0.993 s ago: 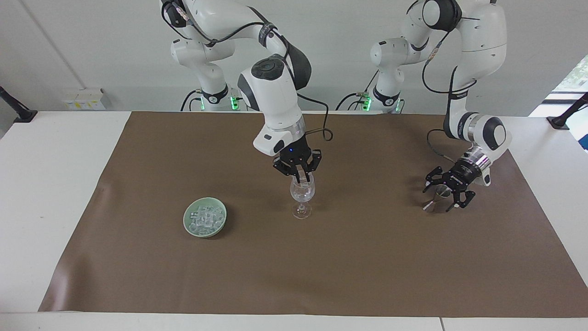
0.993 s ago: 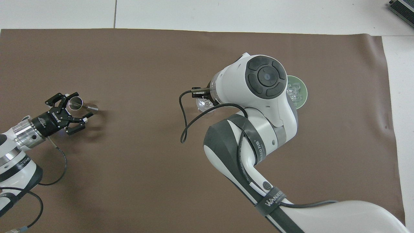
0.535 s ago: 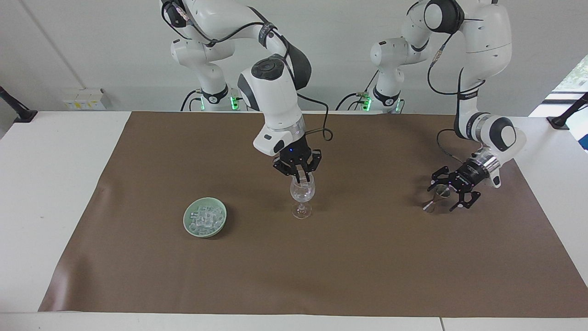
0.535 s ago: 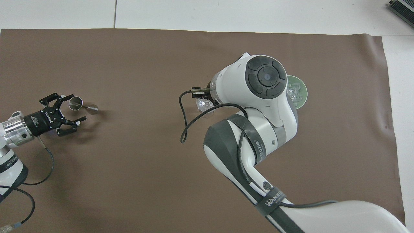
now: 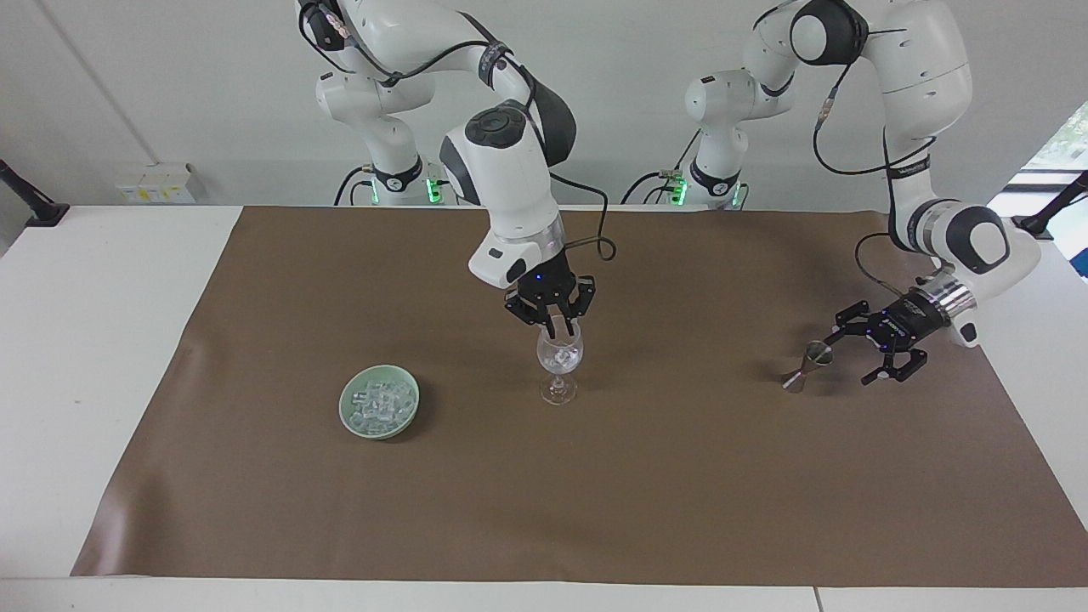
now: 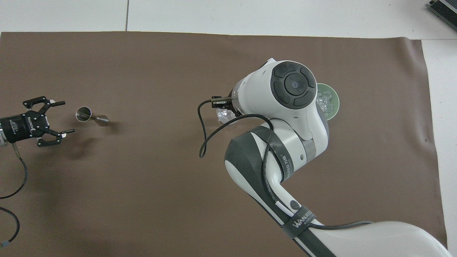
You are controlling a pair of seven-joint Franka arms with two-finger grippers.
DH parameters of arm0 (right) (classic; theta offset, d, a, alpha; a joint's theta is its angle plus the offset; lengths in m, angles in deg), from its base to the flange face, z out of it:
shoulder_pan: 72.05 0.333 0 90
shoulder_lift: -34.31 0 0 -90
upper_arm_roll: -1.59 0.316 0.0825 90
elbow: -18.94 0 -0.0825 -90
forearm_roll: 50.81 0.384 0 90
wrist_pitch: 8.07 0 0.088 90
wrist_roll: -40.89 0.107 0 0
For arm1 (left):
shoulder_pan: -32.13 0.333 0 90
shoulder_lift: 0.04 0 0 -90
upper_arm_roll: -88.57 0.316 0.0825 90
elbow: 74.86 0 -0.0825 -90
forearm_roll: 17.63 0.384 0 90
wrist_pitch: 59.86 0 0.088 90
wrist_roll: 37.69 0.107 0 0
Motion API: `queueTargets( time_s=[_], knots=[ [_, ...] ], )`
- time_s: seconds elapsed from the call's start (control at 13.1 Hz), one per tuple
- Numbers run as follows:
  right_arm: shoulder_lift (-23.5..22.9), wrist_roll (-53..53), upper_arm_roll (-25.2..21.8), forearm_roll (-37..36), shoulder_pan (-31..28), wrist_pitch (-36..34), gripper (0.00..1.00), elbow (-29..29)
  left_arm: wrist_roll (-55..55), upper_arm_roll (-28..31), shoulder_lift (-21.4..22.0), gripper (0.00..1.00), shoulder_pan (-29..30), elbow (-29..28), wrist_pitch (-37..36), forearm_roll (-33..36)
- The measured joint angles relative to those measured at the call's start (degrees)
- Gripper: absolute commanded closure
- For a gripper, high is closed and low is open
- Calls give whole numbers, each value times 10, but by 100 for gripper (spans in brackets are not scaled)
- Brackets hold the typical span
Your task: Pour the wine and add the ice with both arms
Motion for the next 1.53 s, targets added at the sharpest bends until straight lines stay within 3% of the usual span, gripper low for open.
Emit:
queueTargets(
  time_s=[0.53, 0.76, 1.22, 1.53],
  knots=[
    [15, -1, -6, -2, -4, -79, 71, 28, 0, 20, 1, 0, 1, 112, -47, 156],
    [33, -50, -9, -4, -46, -112, 69, 31, 5, 20, 9, 0, 1, 165, -69, 213],
    [88, -147, -10, -3, -191, -246, 28, 30, 70, -21, 59, 0, -1, 233, -74, 312],
    [122, -154, -9, -3, -242, -313, 17, 26, 128, -68, 95, 0, -3, 259, -74, 369]
  ],
)
